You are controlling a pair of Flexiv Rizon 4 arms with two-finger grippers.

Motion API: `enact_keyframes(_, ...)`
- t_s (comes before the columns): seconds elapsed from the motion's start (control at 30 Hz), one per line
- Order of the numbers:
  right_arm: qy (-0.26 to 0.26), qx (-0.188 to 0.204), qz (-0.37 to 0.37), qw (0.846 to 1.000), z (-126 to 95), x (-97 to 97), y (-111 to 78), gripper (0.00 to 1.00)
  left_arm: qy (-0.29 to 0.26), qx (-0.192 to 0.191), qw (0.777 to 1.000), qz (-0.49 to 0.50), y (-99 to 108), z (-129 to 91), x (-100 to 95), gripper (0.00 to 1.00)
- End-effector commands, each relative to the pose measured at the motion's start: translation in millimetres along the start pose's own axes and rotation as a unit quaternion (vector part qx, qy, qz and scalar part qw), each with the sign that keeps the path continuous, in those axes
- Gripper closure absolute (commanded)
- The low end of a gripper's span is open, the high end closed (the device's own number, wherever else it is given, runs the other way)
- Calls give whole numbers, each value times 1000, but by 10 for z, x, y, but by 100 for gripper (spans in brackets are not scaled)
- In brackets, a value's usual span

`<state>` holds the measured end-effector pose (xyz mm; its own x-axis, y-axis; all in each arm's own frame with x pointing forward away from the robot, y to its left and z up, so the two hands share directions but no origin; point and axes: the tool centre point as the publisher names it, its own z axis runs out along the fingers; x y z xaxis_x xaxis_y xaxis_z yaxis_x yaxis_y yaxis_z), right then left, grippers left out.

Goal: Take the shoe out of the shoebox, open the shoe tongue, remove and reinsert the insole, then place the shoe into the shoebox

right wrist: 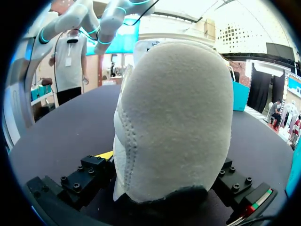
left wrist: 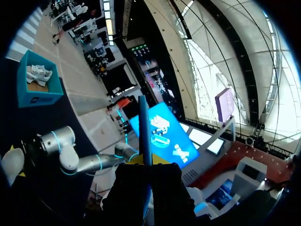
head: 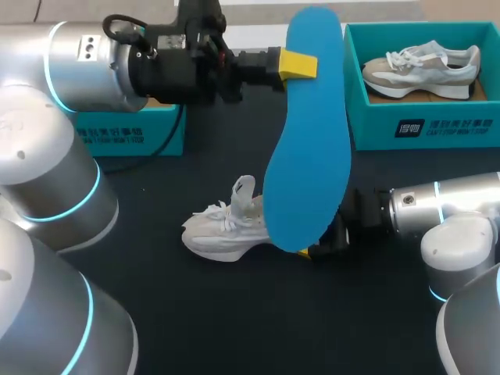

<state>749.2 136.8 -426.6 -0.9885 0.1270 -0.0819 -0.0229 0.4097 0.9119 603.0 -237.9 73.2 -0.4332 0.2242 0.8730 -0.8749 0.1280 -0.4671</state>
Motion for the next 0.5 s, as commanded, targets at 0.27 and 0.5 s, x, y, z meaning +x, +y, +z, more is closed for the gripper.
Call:
enact_keyframes(0.27, 0, 29, 0, 1000, -76, 34, 25, 0, 0, 2, 1000, 0, 24, -2, -6, 100)
enact_keyframes(0.5, -2, 65, -3, 998, -192, 25, 110, 0, 0, 2, 1000, 0, 24, -2, -6, 100)
